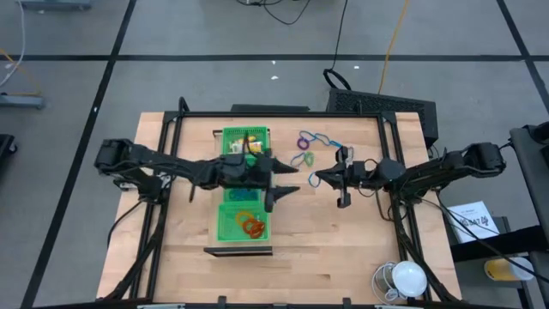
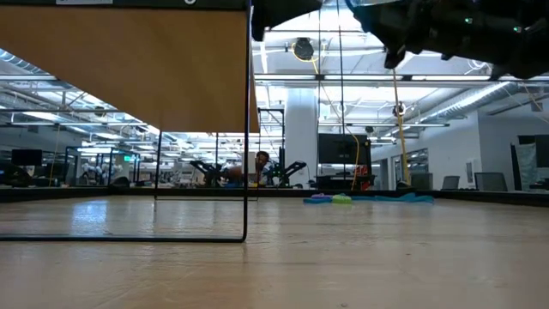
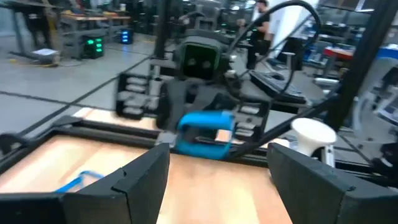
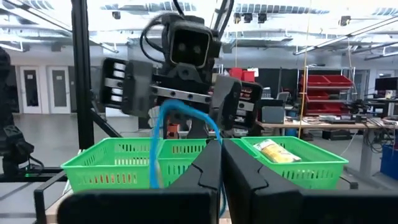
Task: Pick & Place Office Desk Supplies
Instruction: Put the blue rubber band into the center green bin on the shelf
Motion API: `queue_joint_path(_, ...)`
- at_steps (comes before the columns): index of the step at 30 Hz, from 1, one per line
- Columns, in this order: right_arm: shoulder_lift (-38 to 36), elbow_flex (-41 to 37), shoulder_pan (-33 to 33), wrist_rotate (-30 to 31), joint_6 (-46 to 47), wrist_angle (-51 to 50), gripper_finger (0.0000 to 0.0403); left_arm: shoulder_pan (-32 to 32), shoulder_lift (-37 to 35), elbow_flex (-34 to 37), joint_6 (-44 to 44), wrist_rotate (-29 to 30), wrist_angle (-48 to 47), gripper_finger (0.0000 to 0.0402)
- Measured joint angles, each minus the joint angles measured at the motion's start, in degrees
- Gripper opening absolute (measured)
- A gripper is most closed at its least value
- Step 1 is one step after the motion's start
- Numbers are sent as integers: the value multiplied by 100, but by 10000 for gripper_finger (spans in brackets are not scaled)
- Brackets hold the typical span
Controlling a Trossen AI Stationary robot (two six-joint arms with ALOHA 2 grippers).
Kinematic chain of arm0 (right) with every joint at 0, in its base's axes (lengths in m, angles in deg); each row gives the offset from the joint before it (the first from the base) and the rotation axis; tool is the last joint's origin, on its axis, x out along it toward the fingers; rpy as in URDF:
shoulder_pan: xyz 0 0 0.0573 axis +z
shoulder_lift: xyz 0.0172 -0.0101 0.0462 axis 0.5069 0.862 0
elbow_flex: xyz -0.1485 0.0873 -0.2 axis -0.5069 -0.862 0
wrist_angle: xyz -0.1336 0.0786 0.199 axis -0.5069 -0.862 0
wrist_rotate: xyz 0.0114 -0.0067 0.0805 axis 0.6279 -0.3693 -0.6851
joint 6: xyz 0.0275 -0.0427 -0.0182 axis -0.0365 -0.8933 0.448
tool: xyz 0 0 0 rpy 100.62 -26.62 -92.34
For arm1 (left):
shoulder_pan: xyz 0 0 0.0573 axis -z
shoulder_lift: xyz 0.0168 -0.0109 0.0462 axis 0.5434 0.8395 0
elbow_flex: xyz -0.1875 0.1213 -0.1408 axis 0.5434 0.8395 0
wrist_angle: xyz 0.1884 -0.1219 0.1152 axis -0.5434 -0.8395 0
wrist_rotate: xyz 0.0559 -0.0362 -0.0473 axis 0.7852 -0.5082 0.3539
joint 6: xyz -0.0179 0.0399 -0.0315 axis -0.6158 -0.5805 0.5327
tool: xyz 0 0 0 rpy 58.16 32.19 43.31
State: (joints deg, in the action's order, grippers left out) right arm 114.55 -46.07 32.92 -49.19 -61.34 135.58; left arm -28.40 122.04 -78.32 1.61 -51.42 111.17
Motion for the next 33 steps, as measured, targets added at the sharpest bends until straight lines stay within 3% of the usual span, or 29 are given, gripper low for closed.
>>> queue_joint_path(10, 713, 494, 52, -10, -7, -27, 0, 0, 566, -540, -117, -192, -14, 280)
queue_joint_path(27, 729, 534, 290, -14, -198, 89, 0, 0, 559, -543, -439, 217, -47, 278)
queue_joint_path(33, 727, 534, 290, -17, -174, 95, 0, 0, 559, -543, -431, 217, -47, 215)
